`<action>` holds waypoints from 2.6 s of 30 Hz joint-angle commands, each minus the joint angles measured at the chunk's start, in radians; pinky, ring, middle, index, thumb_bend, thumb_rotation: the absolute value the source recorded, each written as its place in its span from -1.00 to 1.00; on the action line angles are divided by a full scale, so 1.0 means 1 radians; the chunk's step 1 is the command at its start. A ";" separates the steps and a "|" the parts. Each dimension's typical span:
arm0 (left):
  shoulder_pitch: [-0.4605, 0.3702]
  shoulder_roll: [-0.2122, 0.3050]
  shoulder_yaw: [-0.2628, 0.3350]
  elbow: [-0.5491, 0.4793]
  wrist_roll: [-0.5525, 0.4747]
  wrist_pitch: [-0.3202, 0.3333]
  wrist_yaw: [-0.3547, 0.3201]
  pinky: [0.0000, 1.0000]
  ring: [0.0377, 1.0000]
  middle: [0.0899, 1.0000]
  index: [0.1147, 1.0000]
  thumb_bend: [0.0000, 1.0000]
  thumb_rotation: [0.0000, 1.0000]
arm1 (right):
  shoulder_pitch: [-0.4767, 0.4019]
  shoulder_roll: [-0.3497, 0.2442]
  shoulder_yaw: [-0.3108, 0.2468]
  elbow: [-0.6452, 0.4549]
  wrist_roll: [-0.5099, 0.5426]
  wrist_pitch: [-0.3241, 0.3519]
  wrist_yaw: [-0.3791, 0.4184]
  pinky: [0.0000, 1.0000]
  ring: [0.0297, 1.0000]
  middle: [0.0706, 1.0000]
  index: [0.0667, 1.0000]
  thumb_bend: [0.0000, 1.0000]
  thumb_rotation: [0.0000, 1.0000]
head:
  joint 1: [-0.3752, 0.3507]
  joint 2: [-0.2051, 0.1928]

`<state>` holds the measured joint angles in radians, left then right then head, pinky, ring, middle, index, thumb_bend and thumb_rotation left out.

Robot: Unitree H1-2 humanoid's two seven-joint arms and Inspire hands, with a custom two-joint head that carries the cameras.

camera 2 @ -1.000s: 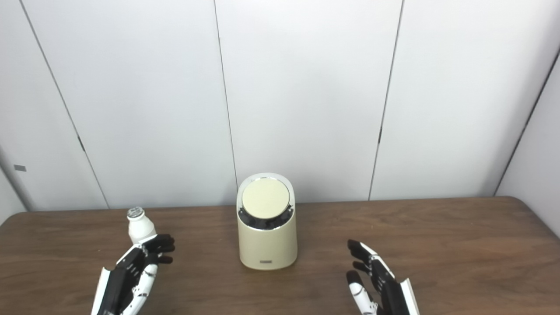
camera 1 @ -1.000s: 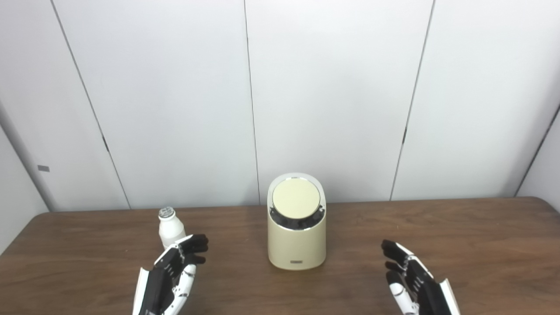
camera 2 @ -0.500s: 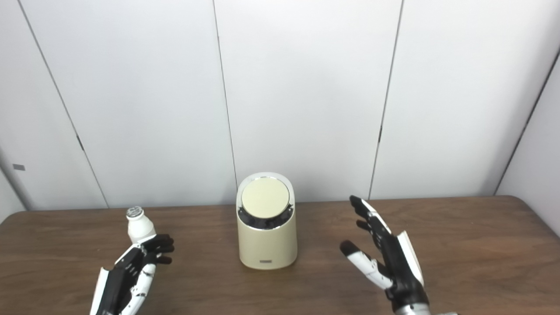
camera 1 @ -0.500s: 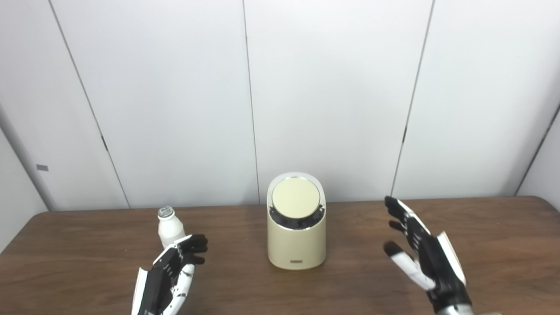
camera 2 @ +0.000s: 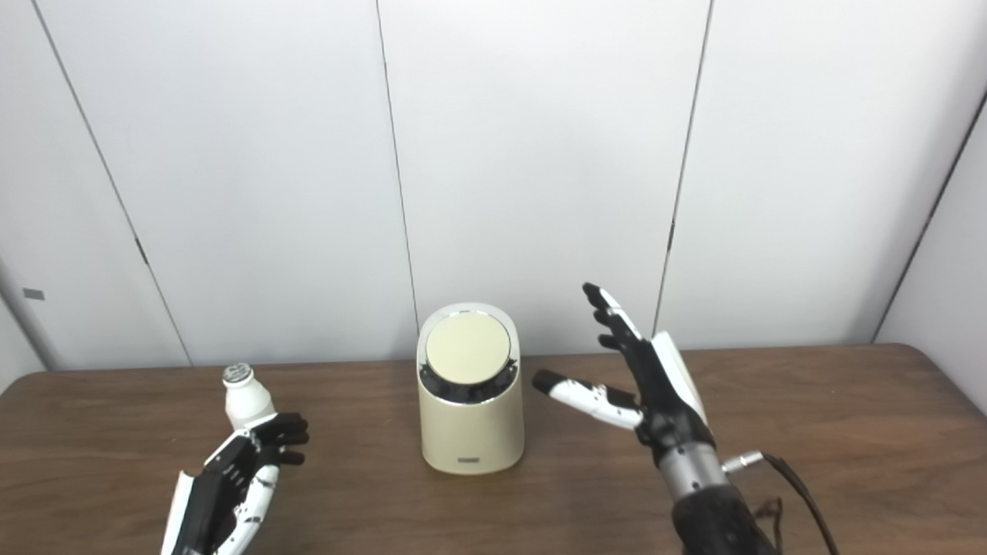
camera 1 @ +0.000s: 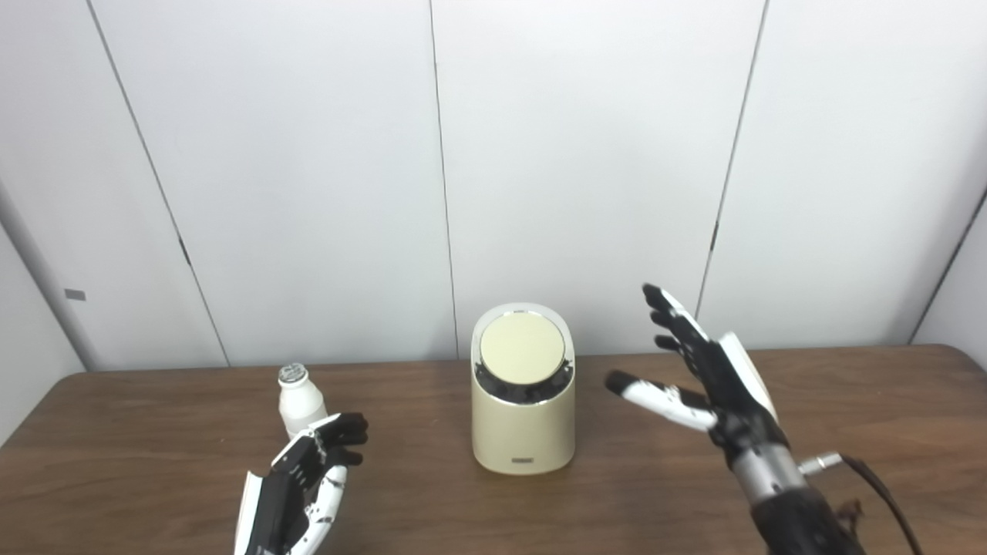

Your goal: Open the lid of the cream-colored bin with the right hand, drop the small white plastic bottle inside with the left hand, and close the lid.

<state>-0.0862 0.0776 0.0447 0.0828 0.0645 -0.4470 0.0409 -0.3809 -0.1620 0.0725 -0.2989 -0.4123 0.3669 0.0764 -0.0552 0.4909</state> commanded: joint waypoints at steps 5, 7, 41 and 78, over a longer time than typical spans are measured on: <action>0.020 -0.026 -0.013 0.024 0.005 -0.021 0.019 0.21 0.35 0.37 0.34 -0.64 -0.03 | -0.109 -0.005 0.014 0.092 -0.035 -0.028 -0.033 0.58 0.78 0.85 0.86 0.81 0.14 | 0.002 0.000; 0.020 -0.027 -0.014 0.023 0.007 -0.022 0.019 0.21 0.35 0.37 0.34 -0.63 -0.04 | -0.131 -0.003 0.032 0.114 -0.066 -0.016 -0.038 0.60 0.80 0.87 0.87 0.79 0.16 | 0.003 0.002; 0.005 -0.011 -0.071 0.029 0.086 -0.023 0.098 0.17 0.32 0.34 0.31 -0.59 0.05 | -0.341 0.024 0.187 0.462 -0.341 0.075 -0.123 0.71 0.83 0.85 0.80 0.81 -0.28 | 0.009 0.010; 0.001 0.003 -0.091 0.034 0.073 -0.023 0.102 0.17 0.33 0.35 0.32 -0.62 0.00 | -0.286 0.066 0.074 0.354 -0.193 0.101 -0.010 0.48 0.71 0.78 0.80 0.78 0.97 | 0.009 0.010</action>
<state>-0.1017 0.0837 -0.0366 0.0824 0.1366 -0.4457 0.1442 -0.6358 -0.1003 0.1553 0.0881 -0.6126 0.4699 0.0757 -0.0445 0.5001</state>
